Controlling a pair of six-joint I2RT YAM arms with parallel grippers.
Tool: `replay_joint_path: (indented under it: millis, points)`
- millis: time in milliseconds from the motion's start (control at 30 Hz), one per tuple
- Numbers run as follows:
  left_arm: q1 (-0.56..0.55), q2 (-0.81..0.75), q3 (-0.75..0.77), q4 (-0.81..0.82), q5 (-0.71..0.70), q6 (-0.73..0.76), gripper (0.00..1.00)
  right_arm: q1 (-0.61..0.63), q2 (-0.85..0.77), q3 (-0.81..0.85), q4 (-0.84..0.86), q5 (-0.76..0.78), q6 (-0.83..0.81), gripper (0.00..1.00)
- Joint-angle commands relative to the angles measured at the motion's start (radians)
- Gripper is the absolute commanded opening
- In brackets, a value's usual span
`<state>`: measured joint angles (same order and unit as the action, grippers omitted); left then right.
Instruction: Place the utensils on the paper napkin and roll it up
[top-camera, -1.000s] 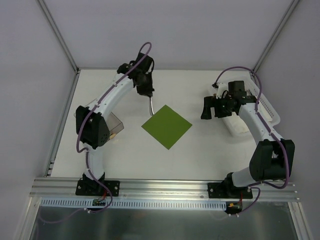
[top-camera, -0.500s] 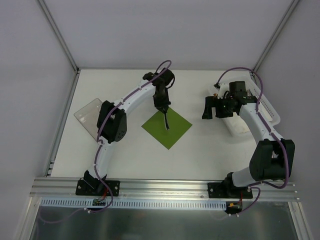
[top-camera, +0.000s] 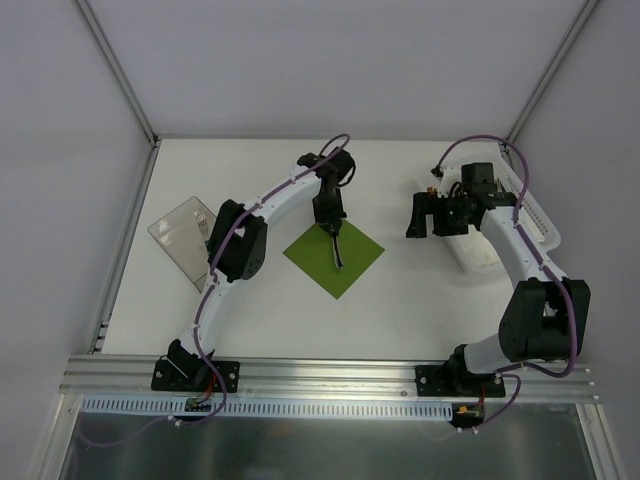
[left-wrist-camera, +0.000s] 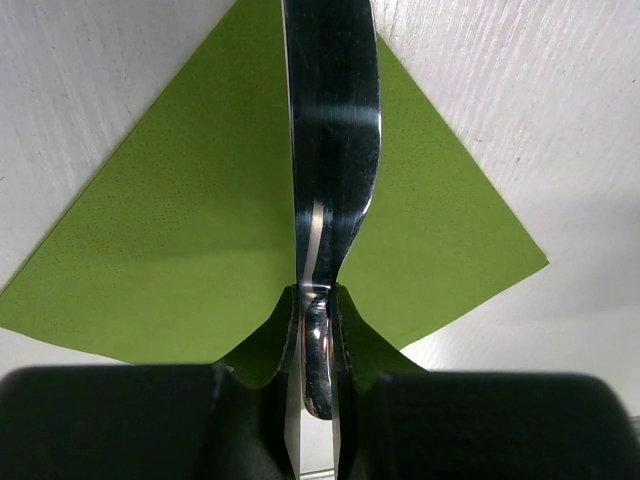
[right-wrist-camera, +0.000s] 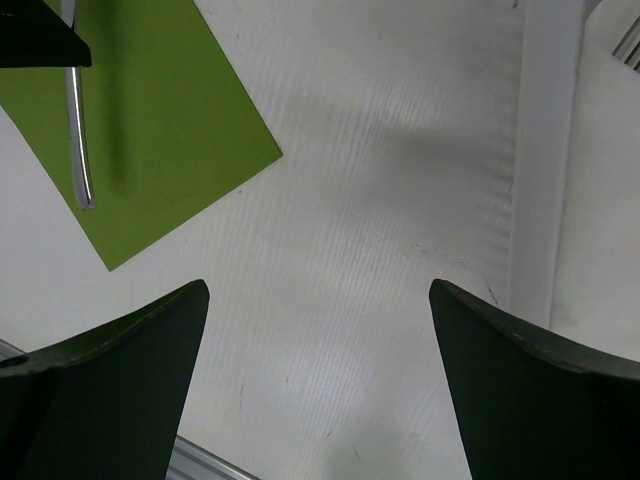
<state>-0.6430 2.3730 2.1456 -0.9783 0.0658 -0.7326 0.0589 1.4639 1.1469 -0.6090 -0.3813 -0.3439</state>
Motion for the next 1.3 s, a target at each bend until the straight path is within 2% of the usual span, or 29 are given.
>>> replay_joint_path:
  millis: [0,400,1267]
  points:
    - [-0.012,-0.001,0.048,-0.02,0.031,-0.005,0.0,-0.01,-0.004,-0.006,0.009,-0.002,0.013,0.97]
    - [-0.014,0.045,0.073,-0.022,0.062,0.012,0.0,-0.019,0.006,-0.007,0.008,-0.01,0.014,0.97]
    - [-0.011,0.091,0.129,-0.034,0.028,0.081,0.0,-0.03,0.018,-0.007,0.009,-0.025,0.011,0.97]
